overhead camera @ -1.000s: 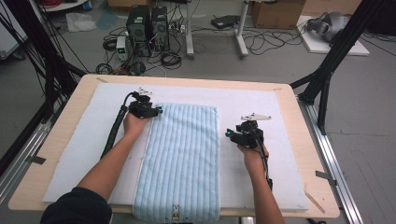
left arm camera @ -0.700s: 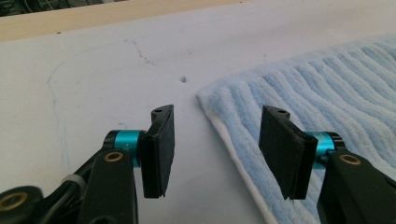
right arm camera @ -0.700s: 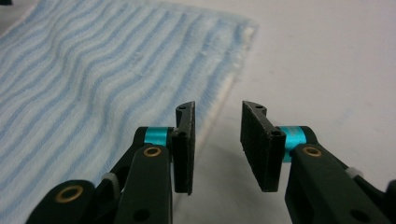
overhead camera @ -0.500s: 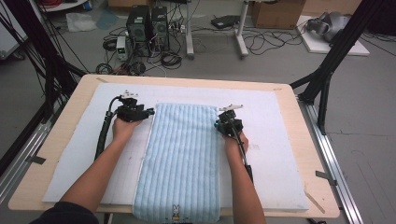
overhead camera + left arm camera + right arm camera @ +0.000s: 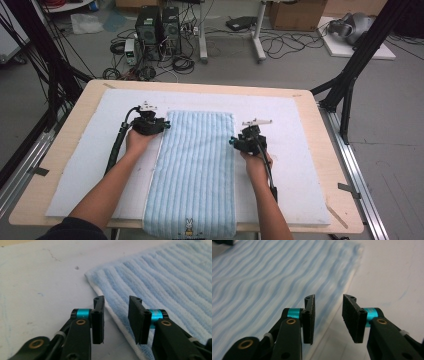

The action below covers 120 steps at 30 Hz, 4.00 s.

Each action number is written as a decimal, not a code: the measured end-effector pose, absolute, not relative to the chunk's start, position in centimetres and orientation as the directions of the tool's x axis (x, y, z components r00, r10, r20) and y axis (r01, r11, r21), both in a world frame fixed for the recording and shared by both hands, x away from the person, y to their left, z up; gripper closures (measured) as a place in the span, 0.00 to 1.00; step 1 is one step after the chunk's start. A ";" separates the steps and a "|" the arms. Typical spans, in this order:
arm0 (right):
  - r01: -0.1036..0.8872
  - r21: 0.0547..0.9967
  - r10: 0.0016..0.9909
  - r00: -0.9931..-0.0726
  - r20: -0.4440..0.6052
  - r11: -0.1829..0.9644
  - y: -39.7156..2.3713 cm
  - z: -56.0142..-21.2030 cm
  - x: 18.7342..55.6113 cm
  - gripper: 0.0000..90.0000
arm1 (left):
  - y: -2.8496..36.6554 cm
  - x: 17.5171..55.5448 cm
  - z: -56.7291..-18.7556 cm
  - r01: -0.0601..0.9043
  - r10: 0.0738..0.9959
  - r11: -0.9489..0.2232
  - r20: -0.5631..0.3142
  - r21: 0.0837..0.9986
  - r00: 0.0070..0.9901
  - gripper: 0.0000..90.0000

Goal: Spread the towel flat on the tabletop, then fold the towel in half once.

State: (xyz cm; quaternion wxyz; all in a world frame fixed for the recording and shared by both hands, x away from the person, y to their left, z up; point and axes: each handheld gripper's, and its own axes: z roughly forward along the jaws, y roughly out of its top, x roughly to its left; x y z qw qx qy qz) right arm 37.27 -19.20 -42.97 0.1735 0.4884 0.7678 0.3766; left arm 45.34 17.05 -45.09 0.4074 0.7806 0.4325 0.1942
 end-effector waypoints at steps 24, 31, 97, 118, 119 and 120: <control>0.596 0.758 0.866 -0.492 0.086 0.264 -21.5 -43.2 33.4 0.62 | 18.6 44.8 -43.8 0.532 0.858 -0.214 -0.103 0.819 0.504 0.65; 0.532 0.808 0.874 -0.484 0.045 0.253 -24.0 -42.3 32.7 0.30 | 20.7 42.0 -42.6 0.425 0.810 -0.117 -0.161 0.897 0.563 0.41; 0.502 0.835 0.880 -0.472 0.048 0.224 -26.2 -42.3 32.7 0.12 | 17.4 42.5 -44.8 0.509 0.824 -0.263 -0.084 0.820 0.561 0.34; 0.527 0.815 0.867 -0.495 0.066 0.239 -24.0 -42.5 34.1 0.12 | 16.9 42.8 -45.1 0.548 0.780 -0.268 -0.155 0.792 0.606 0.95; 0.538 0.809 0.863 -0.499 0.078 0.238 -23.6 -42.6 34.4 0.12 | 17.0 42.9 -45.1 0.552 0.778 -0.261 -0.166 0.792 0.606 0.95; 0.542 0.804 0.860 -0.505 0.080 0.243 -23.3 -42.7 34.9 0.12 | 17.1 42.9 -45.2 0.556 0.778 -0.249 -0.177 0.793 0.602 0.95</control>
